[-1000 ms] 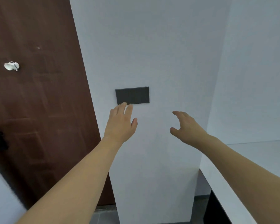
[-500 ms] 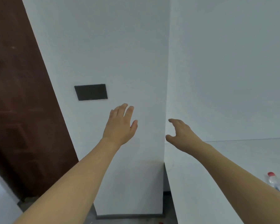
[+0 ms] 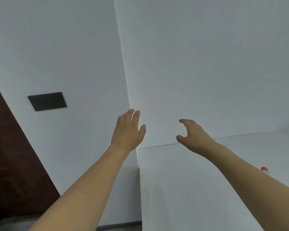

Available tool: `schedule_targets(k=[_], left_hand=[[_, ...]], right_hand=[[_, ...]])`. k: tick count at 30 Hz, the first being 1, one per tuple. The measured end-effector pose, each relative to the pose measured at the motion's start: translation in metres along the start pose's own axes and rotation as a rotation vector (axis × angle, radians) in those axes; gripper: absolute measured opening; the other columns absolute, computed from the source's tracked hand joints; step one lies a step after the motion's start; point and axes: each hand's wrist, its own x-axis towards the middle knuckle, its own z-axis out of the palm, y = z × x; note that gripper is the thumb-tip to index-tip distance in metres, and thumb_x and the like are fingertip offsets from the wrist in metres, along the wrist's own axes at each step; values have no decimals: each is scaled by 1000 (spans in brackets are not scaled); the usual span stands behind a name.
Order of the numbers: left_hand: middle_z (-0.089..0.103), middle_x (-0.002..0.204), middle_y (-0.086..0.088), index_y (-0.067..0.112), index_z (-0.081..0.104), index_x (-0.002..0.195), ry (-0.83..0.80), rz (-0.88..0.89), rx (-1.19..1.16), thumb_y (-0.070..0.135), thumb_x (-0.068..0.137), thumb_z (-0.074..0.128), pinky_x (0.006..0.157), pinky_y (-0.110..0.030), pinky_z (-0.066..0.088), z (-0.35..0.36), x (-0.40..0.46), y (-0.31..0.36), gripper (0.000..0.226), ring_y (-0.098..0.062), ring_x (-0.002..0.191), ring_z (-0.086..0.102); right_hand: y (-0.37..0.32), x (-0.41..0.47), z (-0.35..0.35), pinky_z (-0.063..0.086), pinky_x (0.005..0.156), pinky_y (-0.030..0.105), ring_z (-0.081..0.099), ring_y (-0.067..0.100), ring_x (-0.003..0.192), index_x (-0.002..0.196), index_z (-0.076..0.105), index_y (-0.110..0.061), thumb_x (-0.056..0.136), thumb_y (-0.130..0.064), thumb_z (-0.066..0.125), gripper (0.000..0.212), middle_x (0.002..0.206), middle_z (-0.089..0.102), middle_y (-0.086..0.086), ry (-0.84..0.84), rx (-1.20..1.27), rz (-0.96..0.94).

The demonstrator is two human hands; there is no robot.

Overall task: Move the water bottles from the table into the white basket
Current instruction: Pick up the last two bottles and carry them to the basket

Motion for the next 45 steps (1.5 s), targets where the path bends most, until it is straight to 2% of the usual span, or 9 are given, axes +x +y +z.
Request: schedule_targets(k=[11,19,25,30,36,38,40,42,45], left_hand=[[32,156,-14,7,35,150,-70,-112,-38,37,101,46,114,-43,31,73,8,172,59,-34,139,34],[34,152,-11,7,35,147,-10,-248,-275,36,99,49,97,-42,42,137,81,260,57,-35,134,37],[29,155,-8,9,31,149,-128,-255,-296,36,99,48,96,-40,42,217,115,358,59,-32,135,36],[33,153,-10,9,30,150,-224,-433,-318,36,100,48,97,-40,40,281,138,422,59,-34,131,40],[41,147,-10,12,35,147,-496,-684,-465,42,96,48,93,-35,39,370,125,465,60,-28,128,47],[44,145,-9,10,36,146,-607,-762,-466,43,95,48,86,-32,36,402,123,467,61,-26,124,49],[50,136,-8,8,41,140,-704,-808,-442,42,94,49,80,-31,37,434,121,470,58,-23,109,51],[56,118,-8,7,50,124,-796,-807,-415,41,91,51,69,-31,39,470,118,475,47,-21,95,55],[62,107,-12,6,58,106,-929,-782,-340,42,89,54,68,-30,42,524,110,481,39,-26,92,62]], right_hand=[[186,-6,-97,32,103,36,28,24,139,148,28,-16,89,-25,55,65,155,28,2,-89,5,79],[297,13,-145,32,87,25,36,22,133,147,31,-16,88,-23,55,64,153,30,4,-26,59,198],[411,40,-173,35,87,28,37,26,133,148,29,-15,87,-25,55,67,154,29,5,-82,60,296],[503,64,-169,42,98,38,45,29,125,148,28,-13,86,-26,56,69,152,30,9,-237,86,345],[584,83,-128,37,78,29,51,25,99,145,32,-4,88,-22,56,65,139,46,14,-374,233,565],[608,84,-105,37,70,29,50,23,84,131,46,-2,86,-20,57,50,117,54,13,-416,268,654],[633,86,-82,34,57,27,44,20,63,89,54,-5,82,-19,57,16,81,52,7,-407,275,763],[659,90,-60,28,50,24,36,19,50,66,44,-8,78,-18,57,20,57,42,2,-390,304,874],[694,92,-24,27,49,23,35,20,48,61,46,-8,78,-22,59,26,53,40,2,-391,360,1023]])
